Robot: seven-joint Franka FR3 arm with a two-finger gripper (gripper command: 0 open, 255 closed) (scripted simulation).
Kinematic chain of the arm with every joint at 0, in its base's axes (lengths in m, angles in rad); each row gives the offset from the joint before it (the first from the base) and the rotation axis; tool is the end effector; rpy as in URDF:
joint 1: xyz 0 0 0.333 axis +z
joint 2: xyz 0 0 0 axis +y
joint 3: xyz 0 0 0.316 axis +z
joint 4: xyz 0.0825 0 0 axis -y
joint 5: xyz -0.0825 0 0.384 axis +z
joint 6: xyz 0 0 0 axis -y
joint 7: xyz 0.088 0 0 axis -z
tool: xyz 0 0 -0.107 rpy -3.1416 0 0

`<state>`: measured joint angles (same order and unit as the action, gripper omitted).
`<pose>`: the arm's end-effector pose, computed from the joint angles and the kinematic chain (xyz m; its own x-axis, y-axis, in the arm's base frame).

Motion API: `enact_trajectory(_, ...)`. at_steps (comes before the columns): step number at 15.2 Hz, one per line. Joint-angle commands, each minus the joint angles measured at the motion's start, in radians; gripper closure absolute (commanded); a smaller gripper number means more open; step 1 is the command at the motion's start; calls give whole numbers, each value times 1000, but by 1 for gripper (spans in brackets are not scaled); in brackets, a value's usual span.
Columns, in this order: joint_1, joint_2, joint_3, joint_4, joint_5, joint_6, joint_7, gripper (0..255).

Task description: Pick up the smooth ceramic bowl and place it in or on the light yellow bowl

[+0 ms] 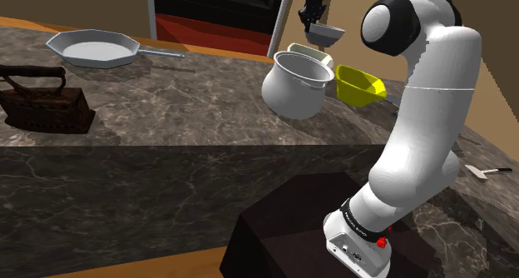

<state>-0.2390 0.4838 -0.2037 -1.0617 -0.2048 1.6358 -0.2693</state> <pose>0.6374 -0.2819 0.5769 0.9901 -0.1400 0.0139 -0.1374 -0.9410 0.3093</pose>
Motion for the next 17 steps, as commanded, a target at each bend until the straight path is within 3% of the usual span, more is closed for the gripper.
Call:
enact_trajectory(1, 3, -13, 0, -45, -3, 33, 9, 255)
enact_trajectory(11, 10, -45, 1, -229, -16, 179, 47, 255)
enact_trajectory(17, 10, -45, 1, -229, -16, 179, 47, 255)
